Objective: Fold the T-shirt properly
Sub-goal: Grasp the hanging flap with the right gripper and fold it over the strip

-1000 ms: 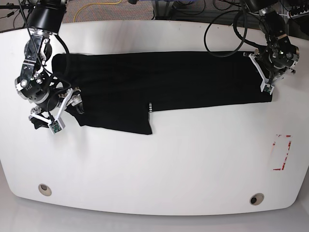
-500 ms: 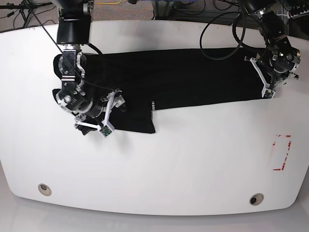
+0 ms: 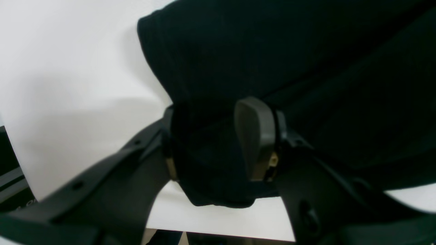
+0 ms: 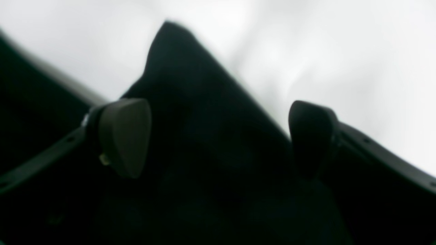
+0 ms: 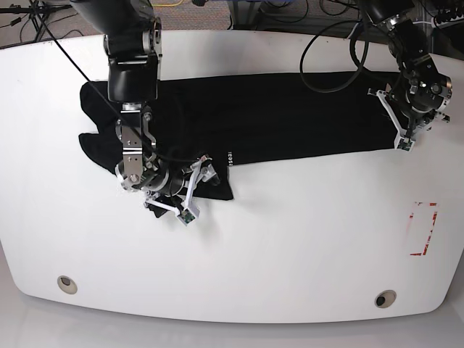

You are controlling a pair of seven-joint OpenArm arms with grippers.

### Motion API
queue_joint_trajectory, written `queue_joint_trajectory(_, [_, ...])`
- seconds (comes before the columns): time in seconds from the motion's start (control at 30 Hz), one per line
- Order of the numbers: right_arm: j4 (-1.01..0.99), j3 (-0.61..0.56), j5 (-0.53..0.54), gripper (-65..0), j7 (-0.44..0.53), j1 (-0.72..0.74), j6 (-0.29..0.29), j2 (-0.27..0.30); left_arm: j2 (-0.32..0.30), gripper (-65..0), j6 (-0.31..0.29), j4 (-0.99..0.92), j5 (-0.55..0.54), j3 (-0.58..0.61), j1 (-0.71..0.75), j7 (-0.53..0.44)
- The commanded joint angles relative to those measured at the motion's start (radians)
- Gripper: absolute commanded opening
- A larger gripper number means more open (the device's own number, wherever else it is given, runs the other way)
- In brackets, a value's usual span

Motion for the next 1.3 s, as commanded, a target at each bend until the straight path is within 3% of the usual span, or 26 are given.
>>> queue_joint_trajectory(0.0, [-0.054,0.036,0.009,-5.1,0.051,0.061,-0.002,0.002,-0.011,-39.7,-0.001,0.02,-0.001,-0.002,-0.008,-0.016])
queue_joint_trajectory(0.2, [-0.147,0.119,-0.002,-5.2,0.122,0.088,-0.002,-0.029,-0.014,-39.7,-0.001,0.02,-0.001,-0.002,-0.006,-0.016])
queue_joint_trajectory(0.4, [-0.179,0.122,0.009,-7.3,0.159,0.069,-0.002,-0.03,-0.014,-39.7,-0.001,0.019,0.001,-0.002,-0.006,-0.016])
queue_joint_trajectory(0.67, [-0.106,0.122,0.0,-33.1,0.156,-0.007,-0.002,-0.067,-0.015,-39.7,-0.001,0.014,0.001,-0.002,-0.011,-0.016])
queue_joint_trajectory(0.8, [-0.048,0.12,0.0,-53.3,0.154,-0.04,-0.002,-0.081,-0.015,-39.7,-0.001,0.013,0.001,-0.002,-0.011,-0.016])
queue_joint_trajectory(0.9, [-0.015,0.12,0.0,-64.8,0.153,-0.045,-0.002,-0.084,-0.015,-39.7,-0.001,0.011,0.002,-0.002,-0.011,-0.017])
queue_joint_trajectory(1.13, [0.123,0.12,0.009,-64.8,0.096,-0.065,-0.002,-0.085,-0.015,-39.7,-0.001,0.01,0.002,0.003,-0.011,-0.017])
queue_joint_trajectory(1.27, [0.261,0.125,0.009,-65.0,0.016,-0.083,-0.002,-0.087,-0.015,-39.7,-0.001,0.01,0.002,0.003,-0.011,-0.017])
